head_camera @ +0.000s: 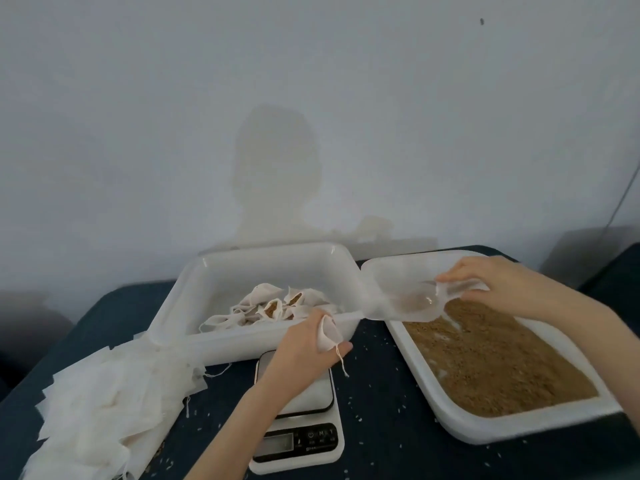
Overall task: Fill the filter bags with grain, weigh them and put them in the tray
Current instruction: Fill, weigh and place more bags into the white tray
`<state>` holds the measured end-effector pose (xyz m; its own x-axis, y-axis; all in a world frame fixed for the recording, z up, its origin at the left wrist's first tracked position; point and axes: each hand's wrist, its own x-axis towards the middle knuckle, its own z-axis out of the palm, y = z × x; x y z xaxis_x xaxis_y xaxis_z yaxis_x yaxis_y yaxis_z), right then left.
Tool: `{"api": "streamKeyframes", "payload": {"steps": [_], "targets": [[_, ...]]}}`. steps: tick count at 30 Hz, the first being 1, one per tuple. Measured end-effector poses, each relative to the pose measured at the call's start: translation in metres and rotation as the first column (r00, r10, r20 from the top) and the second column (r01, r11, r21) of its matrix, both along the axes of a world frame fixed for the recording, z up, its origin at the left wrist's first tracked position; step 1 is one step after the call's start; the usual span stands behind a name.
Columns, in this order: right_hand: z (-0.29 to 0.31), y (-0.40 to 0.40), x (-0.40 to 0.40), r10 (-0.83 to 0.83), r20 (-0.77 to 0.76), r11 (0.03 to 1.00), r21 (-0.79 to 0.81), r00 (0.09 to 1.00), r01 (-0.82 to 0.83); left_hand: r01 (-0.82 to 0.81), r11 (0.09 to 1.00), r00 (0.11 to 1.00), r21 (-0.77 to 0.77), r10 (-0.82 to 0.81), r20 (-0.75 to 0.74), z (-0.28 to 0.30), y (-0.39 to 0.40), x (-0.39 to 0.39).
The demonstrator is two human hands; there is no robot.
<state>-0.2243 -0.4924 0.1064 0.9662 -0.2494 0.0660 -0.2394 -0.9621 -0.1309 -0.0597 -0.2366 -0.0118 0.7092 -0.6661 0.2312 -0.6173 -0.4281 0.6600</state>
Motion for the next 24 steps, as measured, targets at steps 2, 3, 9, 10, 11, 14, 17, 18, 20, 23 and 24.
{"api": "streamKeyframes", "payload": {"steps": [2, 3, 9, 10, 11, 14, 17, 18, 20, 23, 24], "targets": [[-0.009, -0.025, -0.02, -0.08, -0.04, 0.997, -0.016, 0.996, 0.079, 0.048, 0.999, 0.999, 0.008, -0.048, 0.009, 0.0, -0.011, -0.004], [-0.013, -0.036, -0.029, -0.112, -0.07, 0.993, -0.027, 0.991, 0.111, 0.072, 0.997, 0.997, 0.015, -0.072, 0.018, 0.0, -0.018, -0.006], [-0.042, -0.078, -0.068, -0.234, -0.232, 0.972, -0.092, 0.944, 0.218, 0.17, 0.985, 0.984, 0.038, -0.172, 0.051, -0.001, -0.055, -0.027], [-0.046, -0.083, -0.071, -0.257, -0.247, 0.964, -0.132, 0.934, 0.23, 0.187, 0.982, 0.98, 0.04, -0.189, 0.056, -0.002, -0.06, -0.03], [-0.05, -0.088, -0.073, -0.276, -0.252, 0.957, -0.166, 0.927, 0.24, 0.206, 0.978, 0.976, 0.043, -0.208, 0.059, -0.003, -0.064, -0.032], [-0.058, -0.103, -0.078, -0.29, -0.23, 0.936, -0.269, 0.929, 0.226, 0.246, 0.967, 0.966, 0.062, -0.25, 0.062, -0.003, -0.075, -0.038], [-0.066, -0.114, -0.081, -0.27, -0.212, 0.915, -0.36, 0.939, 0.181, 0.273, 0.957, 0.956, 0.101, -0.281, 0.079, -0.002, -0.086, -0.042], [-0.068, -0.117, -0.081, -0.266, -0.199, 0.902, -0.398, 0.943, 0.17, 0.285, 0.952, 0.953, 0.109, -0.294, 0.078, -0.002, -0.089, -0.044], [-0.071, -0.119, -0.079, -0.261, -0.172, 0.873, -0.462, 0.95, 0.156, 0.297, 0.947, 0.949, 0.122, -0.307, 0.072, -0.003, -0.094, -0.046], [-0.074, -0.117, -0.073, -0.214, -0.167, 0.872, -0.476, 0.962, 0.112, 0.288, 0.949, 0.953, 0.127, -0.297, 0.065, -0.006, -0.099, -0.047], [-0.076, -0.115, -0.071, -0.192, -0.18, 0.895, -0.436, 0.965, 0.096, 0.285, 0.95, 0.954, 0.126, -0.294, 0.062, -0.007, -0.099, -0.047]]}}
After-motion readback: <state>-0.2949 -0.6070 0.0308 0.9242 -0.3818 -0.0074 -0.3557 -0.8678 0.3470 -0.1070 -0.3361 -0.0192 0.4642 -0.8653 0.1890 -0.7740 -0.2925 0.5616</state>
